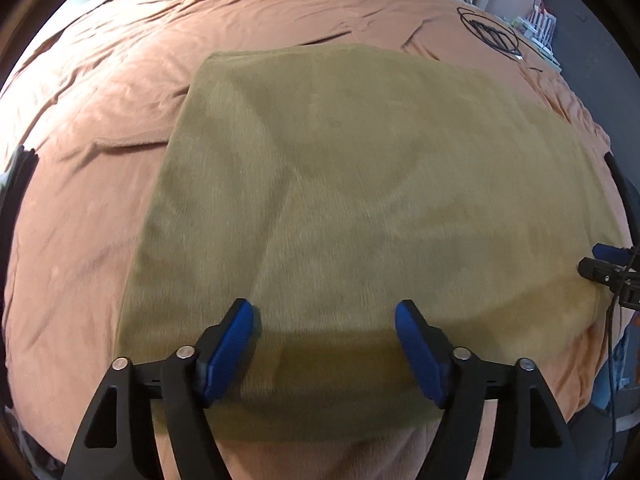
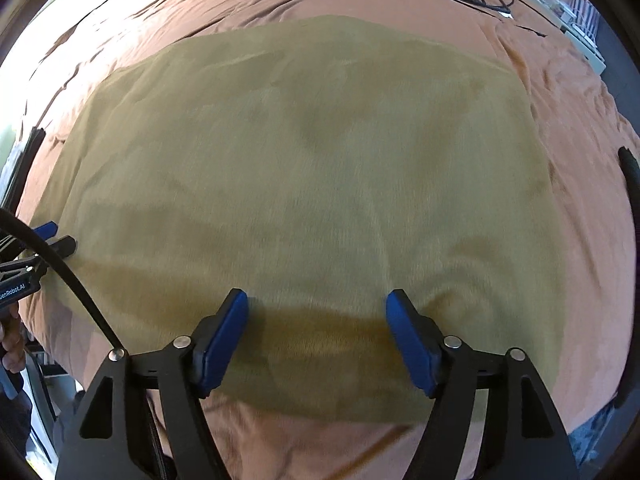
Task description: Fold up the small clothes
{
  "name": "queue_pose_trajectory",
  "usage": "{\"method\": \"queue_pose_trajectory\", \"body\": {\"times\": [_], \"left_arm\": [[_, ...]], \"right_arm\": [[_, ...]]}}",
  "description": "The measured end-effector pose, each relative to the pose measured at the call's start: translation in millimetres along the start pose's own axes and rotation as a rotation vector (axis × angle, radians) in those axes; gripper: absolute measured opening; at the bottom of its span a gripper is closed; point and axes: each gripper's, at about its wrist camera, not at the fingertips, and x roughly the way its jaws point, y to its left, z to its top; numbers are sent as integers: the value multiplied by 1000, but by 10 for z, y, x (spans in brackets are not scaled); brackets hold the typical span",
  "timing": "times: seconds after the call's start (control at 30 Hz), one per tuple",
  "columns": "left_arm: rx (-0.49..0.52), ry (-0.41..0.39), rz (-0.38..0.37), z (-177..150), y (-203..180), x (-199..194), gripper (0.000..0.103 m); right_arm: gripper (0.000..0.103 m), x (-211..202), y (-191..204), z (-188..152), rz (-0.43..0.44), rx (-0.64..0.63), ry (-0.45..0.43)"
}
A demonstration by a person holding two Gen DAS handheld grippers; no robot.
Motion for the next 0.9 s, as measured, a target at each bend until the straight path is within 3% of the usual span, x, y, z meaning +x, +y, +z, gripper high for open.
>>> {"method": "queue_pose_trajectory", "body": {"times": [0.17,0.5,0.67,0.9], "left_arm": [[-20,-10,0,-143,-6,-63,83],[0,-19,15,-432,-2,-131,94],[-29,-26,-6,-511,80,-228,94],[-125,-103,-76,-598,380,-523,88]], "right_arm": [[78,-68,0,-185,-9,18,5],[80,-145,-31,-495,-16,32,16],[80,-344,-156,-597,2,65,-15],[78,-617,-514,-717,-15,155,-114]]}}
